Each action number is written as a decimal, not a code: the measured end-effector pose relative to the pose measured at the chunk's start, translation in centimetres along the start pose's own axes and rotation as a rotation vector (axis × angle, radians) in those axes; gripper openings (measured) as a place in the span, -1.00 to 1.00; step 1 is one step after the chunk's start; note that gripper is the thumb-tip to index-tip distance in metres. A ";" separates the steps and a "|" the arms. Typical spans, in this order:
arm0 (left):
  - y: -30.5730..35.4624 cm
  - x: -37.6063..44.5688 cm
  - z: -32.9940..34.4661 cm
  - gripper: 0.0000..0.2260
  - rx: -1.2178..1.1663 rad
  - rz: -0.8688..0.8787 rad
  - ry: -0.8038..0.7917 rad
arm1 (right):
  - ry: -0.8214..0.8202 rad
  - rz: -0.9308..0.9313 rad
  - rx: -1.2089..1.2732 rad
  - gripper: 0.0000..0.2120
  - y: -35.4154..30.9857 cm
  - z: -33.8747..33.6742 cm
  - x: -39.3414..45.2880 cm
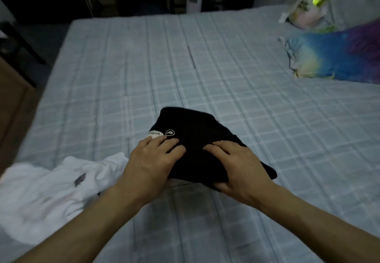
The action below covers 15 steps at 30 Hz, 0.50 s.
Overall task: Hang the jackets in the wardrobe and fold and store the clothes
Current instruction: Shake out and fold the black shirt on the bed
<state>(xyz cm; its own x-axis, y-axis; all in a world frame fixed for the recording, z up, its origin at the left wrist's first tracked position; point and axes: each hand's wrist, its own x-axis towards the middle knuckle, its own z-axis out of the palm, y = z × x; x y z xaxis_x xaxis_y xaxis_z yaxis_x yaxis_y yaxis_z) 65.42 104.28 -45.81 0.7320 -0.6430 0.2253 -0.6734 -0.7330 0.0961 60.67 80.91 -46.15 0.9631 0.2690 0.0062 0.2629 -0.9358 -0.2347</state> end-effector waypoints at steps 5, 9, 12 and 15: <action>4.0 -4.9 -11.6 -0.53 0.073 -0.058 0.033 | 0.043 -0.142 0.021 -0.22 -5.4 -7.4 -3.3; 7.1 -10.4 -20.9 -0.65 0.212 -0.165 0.094 | 0.112 -0.307 0.055 -0.24 -11.2 -13.0 -5.7; 9.3 -14.8 -26.9 -0.62 0.296 -0.260 0.138 | 0.135 -0.438 0.057 -0.26 -15.8 -17.2 -7.1; 11.2 -19.5 -32.4 -0.68 0.368 -0.381 0.184 | 0.144 -0.579 0.027 -0.26 -21.1 -21.2 -8.1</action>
<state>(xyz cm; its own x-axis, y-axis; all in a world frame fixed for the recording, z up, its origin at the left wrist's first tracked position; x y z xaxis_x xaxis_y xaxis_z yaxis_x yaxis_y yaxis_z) 40.25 115.82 -17.77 0.8644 -0.2921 0.4092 -0.2598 -0.9563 -0.1338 48.57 93.65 -20.63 0.6621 0.6986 0.2713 0.7479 -0.6395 -0.1783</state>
